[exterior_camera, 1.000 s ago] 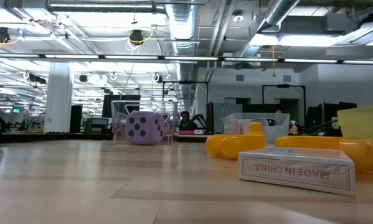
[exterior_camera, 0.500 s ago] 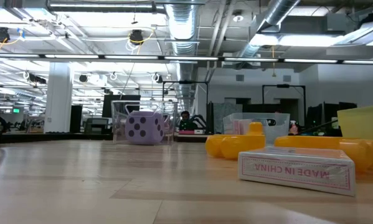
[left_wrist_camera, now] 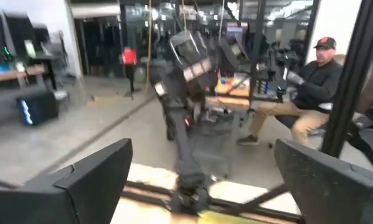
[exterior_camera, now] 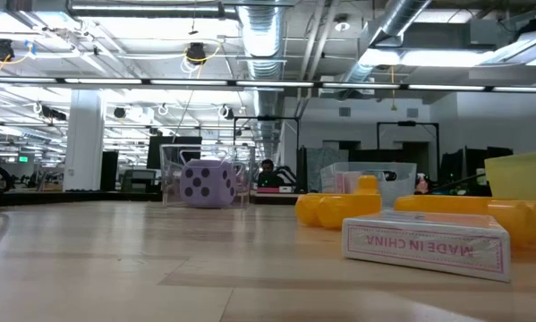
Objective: Pick & Place Toys
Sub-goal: Put the pink deck of cards into the right transparent bin
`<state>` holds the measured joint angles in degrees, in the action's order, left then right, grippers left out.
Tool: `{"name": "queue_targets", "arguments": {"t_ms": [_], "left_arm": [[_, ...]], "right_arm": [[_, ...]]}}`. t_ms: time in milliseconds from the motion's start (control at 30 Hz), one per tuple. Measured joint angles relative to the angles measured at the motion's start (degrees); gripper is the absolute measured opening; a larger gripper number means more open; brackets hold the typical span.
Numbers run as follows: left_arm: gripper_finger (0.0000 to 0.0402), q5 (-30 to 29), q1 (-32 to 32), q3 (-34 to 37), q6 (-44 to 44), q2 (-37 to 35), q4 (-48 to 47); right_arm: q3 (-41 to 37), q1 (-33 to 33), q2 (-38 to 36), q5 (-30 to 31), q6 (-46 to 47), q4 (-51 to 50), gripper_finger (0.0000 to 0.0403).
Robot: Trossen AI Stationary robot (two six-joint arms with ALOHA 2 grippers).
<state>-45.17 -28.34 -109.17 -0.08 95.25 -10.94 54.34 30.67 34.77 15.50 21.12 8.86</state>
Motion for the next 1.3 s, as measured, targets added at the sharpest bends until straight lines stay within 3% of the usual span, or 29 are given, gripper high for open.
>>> {"name": "queue_targets", "arguments": {"t_ms": [133,400,567,700,833,1300], "left_arm": [[0.0392,-1.0,-0.3,-6.6,-8.9,7.7,-2.7],[0.0384,0.2,-0.5,-15.0,-28.6,22.1,-7.5],[0.0384,8.6,-0.4,-16.8,-42.9,28.4,-11.5],[0.0383,18.7,0.0,-16.8,-53.2,31.9,-21.5],[0.0383,27.9,0.8,-16.7,-57.1,35.1,-27.0],[0.0383,38.7,5.2,-16.8,-67.9,42.3,-40.2]], "right_arm": [[2.5,1.4,-3.2,-6.4,1.2,-6.5,0.0306],[4.5,4.1,-8.0,-8.9,2.3,-14.9,0.0306],[4.5,5.3,-9.7,-9.9,4.3,-17.7,0.0306],[4.5,5.3,-10.1,-10.1,4.0,-19.6,0.0306],[4.5,5.3,-10.1,-10.0,3.8,-20.5,0.0306],[4.5,5.3,-10.1,-9.5,2.3,-22.1,0.0306]]}}
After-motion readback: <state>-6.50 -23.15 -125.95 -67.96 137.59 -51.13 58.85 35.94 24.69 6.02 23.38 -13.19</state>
